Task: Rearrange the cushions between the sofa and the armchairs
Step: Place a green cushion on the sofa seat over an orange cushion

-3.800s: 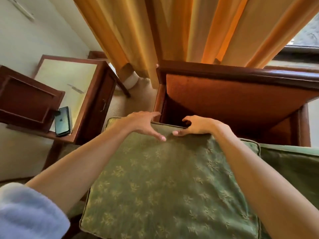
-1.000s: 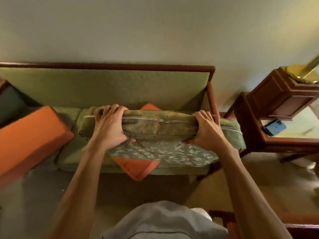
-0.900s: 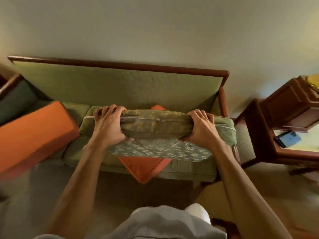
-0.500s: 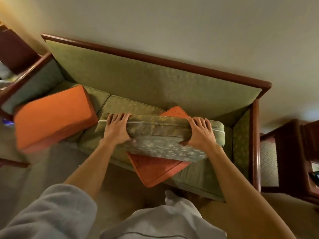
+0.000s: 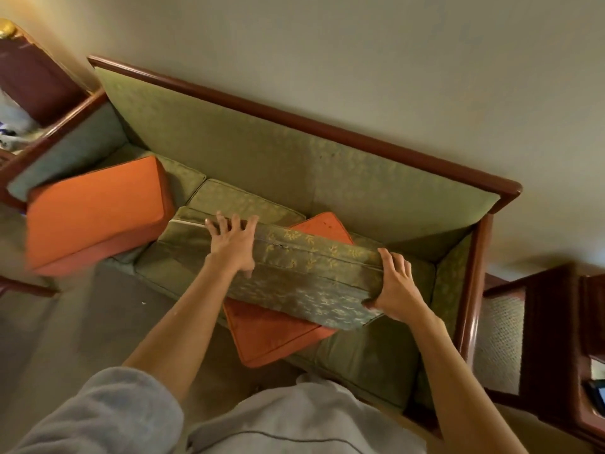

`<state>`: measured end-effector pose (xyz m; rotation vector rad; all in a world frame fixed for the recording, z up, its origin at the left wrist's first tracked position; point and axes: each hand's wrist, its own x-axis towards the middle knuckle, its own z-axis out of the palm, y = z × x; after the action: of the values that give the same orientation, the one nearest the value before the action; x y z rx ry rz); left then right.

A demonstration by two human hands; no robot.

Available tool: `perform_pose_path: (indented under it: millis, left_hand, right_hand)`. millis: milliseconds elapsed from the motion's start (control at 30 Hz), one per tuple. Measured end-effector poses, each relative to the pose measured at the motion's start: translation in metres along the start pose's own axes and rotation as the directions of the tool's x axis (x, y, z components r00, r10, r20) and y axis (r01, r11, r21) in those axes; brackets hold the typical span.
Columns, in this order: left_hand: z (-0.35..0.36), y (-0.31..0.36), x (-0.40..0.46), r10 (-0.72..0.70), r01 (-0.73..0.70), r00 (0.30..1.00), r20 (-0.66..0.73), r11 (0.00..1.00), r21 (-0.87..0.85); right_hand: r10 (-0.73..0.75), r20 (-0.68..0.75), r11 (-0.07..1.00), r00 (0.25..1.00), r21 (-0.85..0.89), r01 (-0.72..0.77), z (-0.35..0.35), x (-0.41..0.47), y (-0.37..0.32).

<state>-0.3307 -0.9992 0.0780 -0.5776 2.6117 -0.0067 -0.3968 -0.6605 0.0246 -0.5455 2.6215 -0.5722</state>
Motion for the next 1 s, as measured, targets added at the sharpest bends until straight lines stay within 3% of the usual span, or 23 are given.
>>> perform_pose_path:
  millis: [67, 133, 267, 400, 533, 700, 800, 900, 933, 1000]
  left_hand:
    - [0.003, 0.07, -0.017, 0.202, -0.201, 0.979, -0.037, 0.979, 0.01]
    - [0.016, 0.154, -0.041, 0.411, -0.41, 0.909, -0.064, 0.911, 0.038]
    - [0.037, 0.243, -0.06, 0.444, -0.429, 0.884, -0.144, 0.895, 0.121]
    - [0.039, 0.227, -0.053, 0.488, -0.481, 0.851, -0.195, 0.872, 0.084]
    - [0.017, 0.208, -0.055, 0.468, -0.482, 0.853, -0.232, 0.876, -0.002]
    - [-0.057, 0.159, -0.072, 0.427, -0.493, 0.833, -0.352, 0.862, -0.121]
    - [-0.108, 0.106, -0.091, 0.413, -0.596, 0.759, -0.504, 0.753, -0.279]
    - [-0.121, 0.036, -0.086, 0.411, -0.73, 0.661, -0.628, 0.545, -0.411]
    - [-0.114, 0.017, -0.079, 0.407, -0.748, 0.651, -0.641, 0.489, -0.449]
    - [-0.093, -0.015, -0.066, 0.382, -0.713, 0.7, -0.603, 0.42, -0.561]
  right_hand:
    - [-0.008, 0.004, 1.0, 1.0, 0.008, 0.008, 0.0, 0.002, 0.002]
    - [-0.05, -0.032, 0.999, 0.998, 0.008, 0.05, 0.004, 0.002, 0.003]
    - [-0.109, -0.037, 0.994, 0.993, -0.025, 0.108, 0.011, -0.006, 0.021]
    - [-0.067, -0.069, 0.992, 0.995, 0.104, 0.074, 0.007, -0.011, 0.028]
    - [-0.109, -0.158, 0.985, 0.981, 0.117, 0.129, -0.012, -0.012, -0.005]
    - [-0.275, -0.281, 0.959, 0.919, -0.009, 0.284, -0.079, -0.014, -0.071]
    - [-0.408, -0.335, 0.909, 0.849, -0.067, 0.41, -0.132, -0.028, -0.135]
    - [-0.51, -0.284, 0.851, 0.812, -0.025, 0.525, -0.15, -0.03, -0.2]
    - [-0.529, -0.261, 0.839, 0.807, -0.018, 0.544, -0.143, -0.025, -0.214]
    - [-0.53, -0.213, 0.845, 0.821, -0.044, 0.533, -0.115, -0.01, -0.235]
